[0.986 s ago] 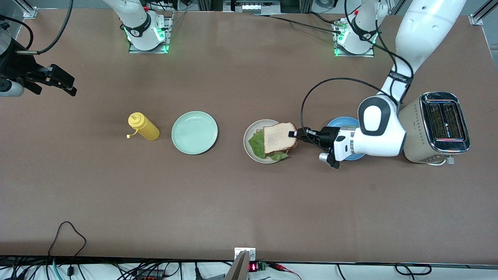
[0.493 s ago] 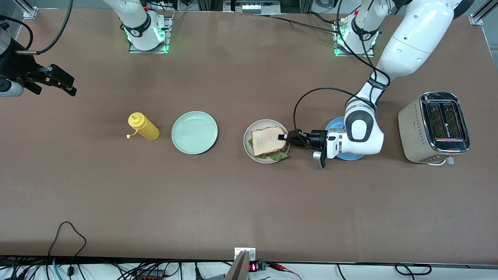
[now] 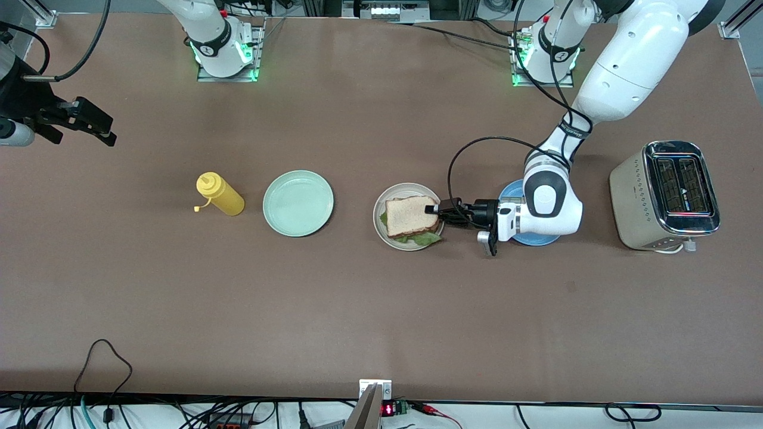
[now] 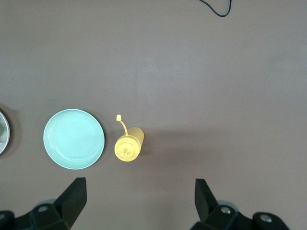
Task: Make sandwich in beige plate with both arms
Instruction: 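Lay the toast on the lettuce and open the left gripper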
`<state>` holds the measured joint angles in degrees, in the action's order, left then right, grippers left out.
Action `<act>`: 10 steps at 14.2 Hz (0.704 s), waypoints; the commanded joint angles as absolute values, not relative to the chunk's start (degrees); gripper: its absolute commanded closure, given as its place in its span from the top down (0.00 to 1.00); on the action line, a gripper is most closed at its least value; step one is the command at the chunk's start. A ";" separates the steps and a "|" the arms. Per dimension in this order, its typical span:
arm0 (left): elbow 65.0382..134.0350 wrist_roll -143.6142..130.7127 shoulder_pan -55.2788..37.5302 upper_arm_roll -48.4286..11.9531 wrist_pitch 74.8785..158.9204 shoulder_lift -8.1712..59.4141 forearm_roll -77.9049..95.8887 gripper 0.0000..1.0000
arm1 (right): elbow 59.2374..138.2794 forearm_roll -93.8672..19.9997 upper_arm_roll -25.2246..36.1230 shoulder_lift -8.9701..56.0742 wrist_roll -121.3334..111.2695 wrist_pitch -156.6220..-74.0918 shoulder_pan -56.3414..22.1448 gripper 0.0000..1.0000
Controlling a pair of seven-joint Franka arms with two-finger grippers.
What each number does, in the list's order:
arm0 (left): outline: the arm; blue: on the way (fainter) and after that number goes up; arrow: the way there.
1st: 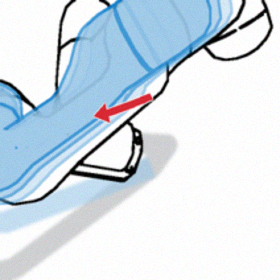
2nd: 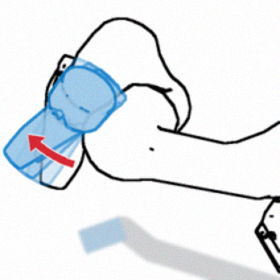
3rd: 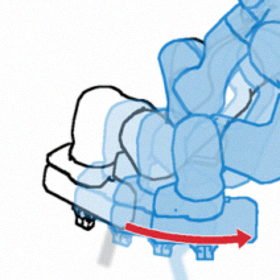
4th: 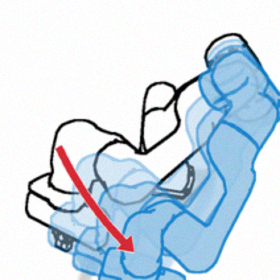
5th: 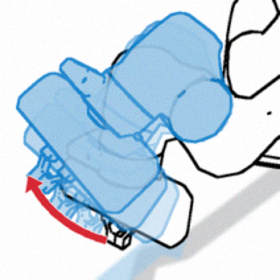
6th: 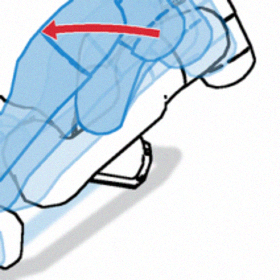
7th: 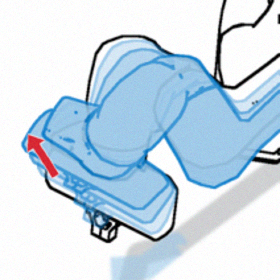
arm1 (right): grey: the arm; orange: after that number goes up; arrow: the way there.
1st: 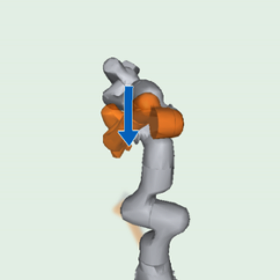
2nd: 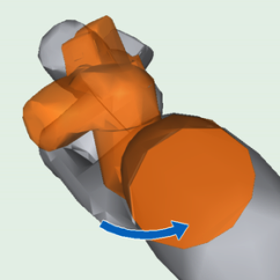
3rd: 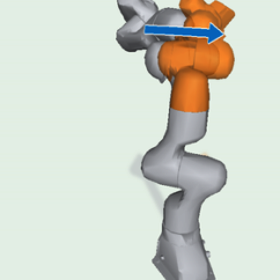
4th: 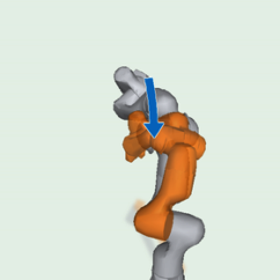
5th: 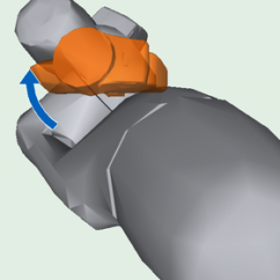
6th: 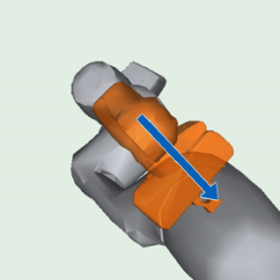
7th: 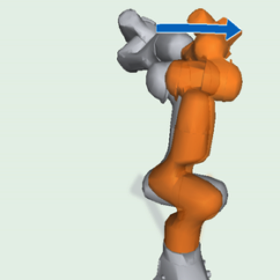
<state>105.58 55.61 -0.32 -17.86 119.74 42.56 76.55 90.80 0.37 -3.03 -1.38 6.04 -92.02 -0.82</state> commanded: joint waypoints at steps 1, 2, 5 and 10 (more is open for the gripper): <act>107.14 56.95 -0.88 -16.96 120.59 40.87 76.65 1.00 | 90.53 1.05 -2.99 -1.85 6.15 -92.02 -1.32 1.00; 107.23 56.87 -0.70 -16.96 120.50 40.43 74.73 1.00 | 90.53 0.97 -2.99 -1.85 6.15 -92.02 -1.32 1.00; 107.40 55.56 0.09 -16.96 120.41 37.45 68.58 1.00 | 90.53 0.97 -2.99 -1.76 6.15 -92.02 -1.32 1.00; 106.79 42.92 0.79 -16.96 119.71 31.48 51.72 1.00 | 90.53 1.05 -2.99 -1.85 6.15 -92.02 -1.23 1.00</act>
<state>105.47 48.10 0.54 -17.21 120.11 35.48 57.81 90.79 0.37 -3.05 -1.39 6.04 -92.02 -0.94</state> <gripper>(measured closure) 0.000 0.000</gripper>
